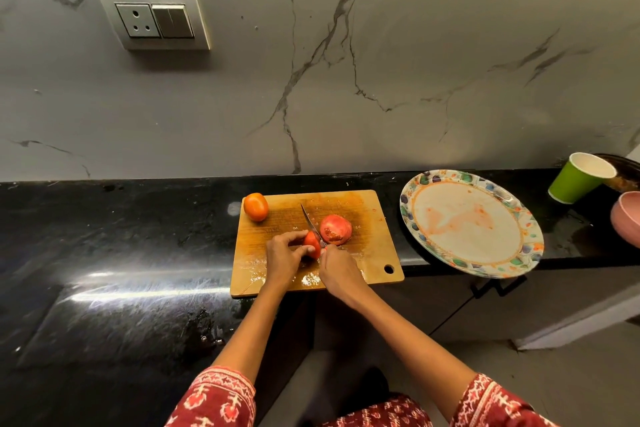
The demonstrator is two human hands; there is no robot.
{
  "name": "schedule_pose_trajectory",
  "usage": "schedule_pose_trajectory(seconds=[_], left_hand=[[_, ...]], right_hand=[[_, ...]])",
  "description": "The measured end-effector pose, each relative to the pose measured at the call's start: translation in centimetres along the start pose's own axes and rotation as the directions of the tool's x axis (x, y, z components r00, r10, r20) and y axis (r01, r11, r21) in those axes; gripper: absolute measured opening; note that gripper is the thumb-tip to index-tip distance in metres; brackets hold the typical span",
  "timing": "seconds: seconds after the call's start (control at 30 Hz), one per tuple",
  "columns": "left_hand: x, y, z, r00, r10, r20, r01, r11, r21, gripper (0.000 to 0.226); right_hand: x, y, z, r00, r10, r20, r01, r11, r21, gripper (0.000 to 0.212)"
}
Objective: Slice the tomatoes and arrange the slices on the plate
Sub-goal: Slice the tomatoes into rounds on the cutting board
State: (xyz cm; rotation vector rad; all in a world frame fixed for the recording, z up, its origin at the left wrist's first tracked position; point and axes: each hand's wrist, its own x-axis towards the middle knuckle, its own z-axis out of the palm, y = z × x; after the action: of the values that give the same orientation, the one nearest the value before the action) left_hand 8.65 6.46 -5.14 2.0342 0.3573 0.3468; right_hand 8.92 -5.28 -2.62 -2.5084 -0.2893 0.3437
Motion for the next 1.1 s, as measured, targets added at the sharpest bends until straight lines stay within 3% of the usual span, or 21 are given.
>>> schedule_pose_trajectory(seconds=[0.47,1.1], left_hand=[[0.1,0.2,-0.1,0.996,-0.084,-0.014,0.084,0.996,-0.043,0.034],[0.1,0.4,0.0,0.998,-0.054,0.012,0.054,0.998,-0.027,0.029]], right_hand=[[-1.5,1.5,0.6,0.998,-0.063,-0.020,0.063,0.998,0.019,0.031],[-0.9,1.5,1.2,0.999,-0.018,0.029,0.016,0.997,0.078,0.032]])
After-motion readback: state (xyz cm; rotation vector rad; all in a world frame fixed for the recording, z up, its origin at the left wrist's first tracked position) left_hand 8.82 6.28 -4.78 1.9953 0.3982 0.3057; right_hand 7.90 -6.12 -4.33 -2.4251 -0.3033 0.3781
